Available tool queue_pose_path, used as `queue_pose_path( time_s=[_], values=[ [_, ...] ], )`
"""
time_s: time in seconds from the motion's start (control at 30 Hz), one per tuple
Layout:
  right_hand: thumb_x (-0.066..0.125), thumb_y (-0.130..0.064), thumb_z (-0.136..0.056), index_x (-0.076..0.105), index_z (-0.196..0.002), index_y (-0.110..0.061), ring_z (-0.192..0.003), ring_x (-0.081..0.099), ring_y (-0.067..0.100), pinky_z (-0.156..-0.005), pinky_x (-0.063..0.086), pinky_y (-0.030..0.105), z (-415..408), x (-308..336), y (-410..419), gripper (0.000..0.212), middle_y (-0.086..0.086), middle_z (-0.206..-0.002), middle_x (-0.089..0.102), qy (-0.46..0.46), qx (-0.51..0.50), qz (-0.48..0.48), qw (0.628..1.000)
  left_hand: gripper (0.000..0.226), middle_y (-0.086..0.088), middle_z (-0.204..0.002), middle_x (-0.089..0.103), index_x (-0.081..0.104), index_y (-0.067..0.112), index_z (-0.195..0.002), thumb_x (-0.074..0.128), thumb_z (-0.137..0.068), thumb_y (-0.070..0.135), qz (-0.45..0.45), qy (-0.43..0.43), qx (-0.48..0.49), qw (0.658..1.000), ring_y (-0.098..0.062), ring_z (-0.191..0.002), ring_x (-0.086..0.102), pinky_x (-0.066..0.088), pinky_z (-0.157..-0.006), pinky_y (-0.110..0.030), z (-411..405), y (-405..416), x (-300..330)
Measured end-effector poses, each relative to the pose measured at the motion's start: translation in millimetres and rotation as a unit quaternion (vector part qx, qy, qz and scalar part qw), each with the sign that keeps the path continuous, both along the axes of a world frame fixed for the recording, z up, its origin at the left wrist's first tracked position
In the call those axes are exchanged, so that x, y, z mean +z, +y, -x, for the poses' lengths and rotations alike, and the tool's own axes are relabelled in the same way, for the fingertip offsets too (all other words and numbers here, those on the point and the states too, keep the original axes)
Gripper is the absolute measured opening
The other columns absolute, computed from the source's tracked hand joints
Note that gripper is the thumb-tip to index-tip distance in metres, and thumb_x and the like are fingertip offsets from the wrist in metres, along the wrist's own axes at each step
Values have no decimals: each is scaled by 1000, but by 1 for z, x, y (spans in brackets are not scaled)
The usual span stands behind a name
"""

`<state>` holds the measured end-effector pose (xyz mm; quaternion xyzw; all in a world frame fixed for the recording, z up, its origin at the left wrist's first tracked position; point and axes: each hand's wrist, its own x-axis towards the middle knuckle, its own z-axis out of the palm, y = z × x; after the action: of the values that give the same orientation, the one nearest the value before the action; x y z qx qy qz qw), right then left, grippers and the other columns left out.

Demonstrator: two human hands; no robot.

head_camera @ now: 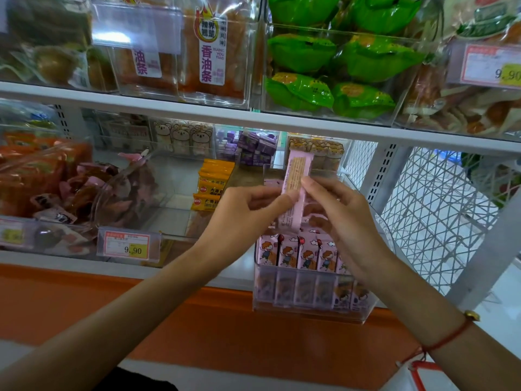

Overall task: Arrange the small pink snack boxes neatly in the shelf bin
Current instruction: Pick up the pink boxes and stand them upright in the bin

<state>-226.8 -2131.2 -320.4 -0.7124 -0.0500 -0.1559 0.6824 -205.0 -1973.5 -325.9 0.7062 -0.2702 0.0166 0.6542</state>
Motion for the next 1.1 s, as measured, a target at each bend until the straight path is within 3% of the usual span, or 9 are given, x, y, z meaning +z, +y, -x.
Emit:
queue_pose_path(
  time_s=[0.13,0.23,0.33,0.43,0.5,0.73,0.9,0.97,1.1],
  values=[
    [68,-35,-79,64,-112,-13,-76,69,12,-71,50,28,1,0,-1,40,-1,-87,73,17,2,-15,1000,12,10,-83,75,70,29,-94,61,-88,34,4,38,-28,999,-7,-73,72,54,-60,-14,-1,-2,-2],
    [65,-31,-85,56,-122,-28,-82,69,13,-74,53,33,-1,0,-2,38,-3,-90,74,-3,6,2,1000,24,13,-90,75,68,32,-100,62,-80,42,-3,20,-25,999,-7,-80,72,55,-63,-15,-3,0,-1],
    [63,-20,-88,49,-127,-35,-96,68,16,-86,52,38,-2,1,-3,45,-1,-101,72,-26,31,17,999,29,13,-101,72,63,35,-110,65,-81,33,-14,-26,-2,1000,-3,-91,69,56,-73,-20,-7,6,1],
    [62,-1,-86,52,-113,-32,-102,66,12,-86,54,29,0,1,-3,43,-5,-106,71,-74,67,27,995,36,17,-113,67,60,33,-116,69,-83,22,-66,-105,48,991,-3,-106,62,52,-92,-29,-10,12,1],
    [62,3,-85,52,-105,-33,-103,66,13,-85,55,30,3,1,-3,42,-6,-107,70,-99,82,50,990,39,14,-115,65,60,28,-120,70,-84,18,-90,-133,69,985,-5,-109,60,51,-96,-31,-11,14,1],
    [64,-2,-86,51,-116,-33,-108,63,12,-94,51,45,6,2,4,46,-4,-116,65,-129,75,110,983,41,6,-114,67,61,16,-119,73,-80,13,-79,-138,74,984,-8,-107,63,53,-94,-31,-11,15,-1],
    [73,-34,-75,23,-143,-45,-124,45,-4,-105,39,28,5,0,6,86,-16,-139,44,-126,48,181,974,39,11,-102,70,59,19,-111,72,-75,26,36,-92,83,992,-2,-91,69,53,-74,-12,-8,16,6],
    [74,-33,-76,29,-141,-43,-123,46,-5,-103,41,23,5,-3,9,80,-18,-136,46,-125,50,195,971,41,12,-99,71,59,17,-109,71,-73,32,67,-79,87,991,-3,-88,70,53,-70,-12,-6,15,8],
    [69,-32,-79,48,-115,-36,-103,61,1,-84,53,20,5,-4,14,41,-15,-115,59,-150,38,175,972,51,12,-103,70,56,22,-111,72,-67,42,56,-32,80,995,-3,-94,69,57,-75,-22,-4,11,6]
  ],
)
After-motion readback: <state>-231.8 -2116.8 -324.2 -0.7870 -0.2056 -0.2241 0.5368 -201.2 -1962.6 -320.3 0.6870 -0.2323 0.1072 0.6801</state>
